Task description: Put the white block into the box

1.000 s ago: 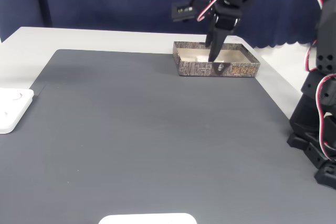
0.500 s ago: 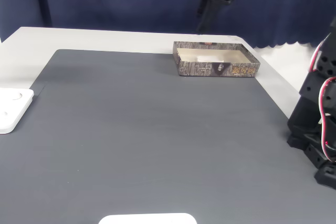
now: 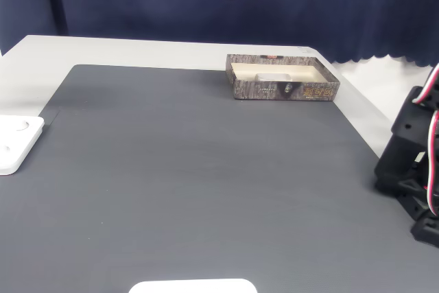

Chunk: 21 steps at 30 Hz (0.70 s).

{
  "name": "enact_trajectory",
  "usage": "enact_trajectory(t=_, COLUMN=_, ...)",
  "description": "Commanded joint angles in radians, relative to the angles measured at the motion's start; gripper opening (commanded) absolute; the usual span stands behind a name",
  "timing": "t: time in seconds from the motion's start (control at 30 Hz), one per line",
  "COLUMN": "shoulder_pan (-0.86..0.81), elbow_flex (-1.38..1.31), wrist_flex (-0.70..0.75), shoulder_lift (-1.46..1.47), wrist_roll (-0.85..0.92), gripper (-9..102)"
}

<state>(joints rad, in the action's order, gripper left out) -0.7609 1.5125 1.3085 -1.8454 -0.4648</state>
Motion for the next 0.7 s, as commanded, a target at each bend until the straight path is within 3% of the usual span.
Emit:
enact_trajectory(t=0.0, shoulder_pan=0.164, elbow_flex=0.044, wrist_flex=-0.054, shoulder_lift=-0.097, wrist_roll=0.055, gripper=-2)
enact_trajectory(t=0.4, shoulder_pan=0.551, elbow_flex=0.428, wrist_flex=-0.184, shoulder_lift=-0.183, wrist_roll=0.448, gripper=-2)
enact_trajectory(t=0.67, shoulder_pan=0.664, elbow_flex=0.624, wrist_flex=-0.206, shoulder_lift=-0.328, wrist_roll=0.476, gripper=-2)
